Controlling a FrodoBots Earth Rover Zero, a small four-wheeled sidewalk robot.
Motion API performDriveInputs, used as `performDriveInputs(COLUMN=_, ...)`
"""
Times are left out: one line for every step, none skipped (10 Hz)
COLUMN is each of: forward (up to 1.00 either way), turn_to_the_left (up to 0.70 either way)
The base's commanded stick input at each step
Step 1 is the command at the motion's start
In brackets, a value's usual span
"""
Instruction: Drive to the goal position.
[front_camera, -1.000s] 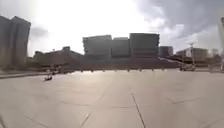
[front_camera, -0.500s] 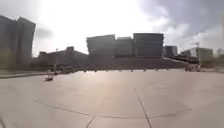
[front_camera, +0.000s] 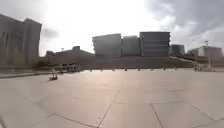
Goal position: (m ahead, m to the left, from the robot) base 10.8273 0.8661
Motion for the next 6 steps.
performDriveInputs(forward=0.62, turn_to_the_left=0.0)
performDriveInputs(forward=0.63, turn_to_the_left=0.0)
performDriveInputs(forward=0.63, turn_to_the_left=0.0)
performDriveInputs(forward=0.63, turn_to_the_left=0.0)
performDriveInputs(forward=0.63, turn_to_the_left=0.0)
performDriveInputs(forward=0.63, turn_to_the_left=0.0)
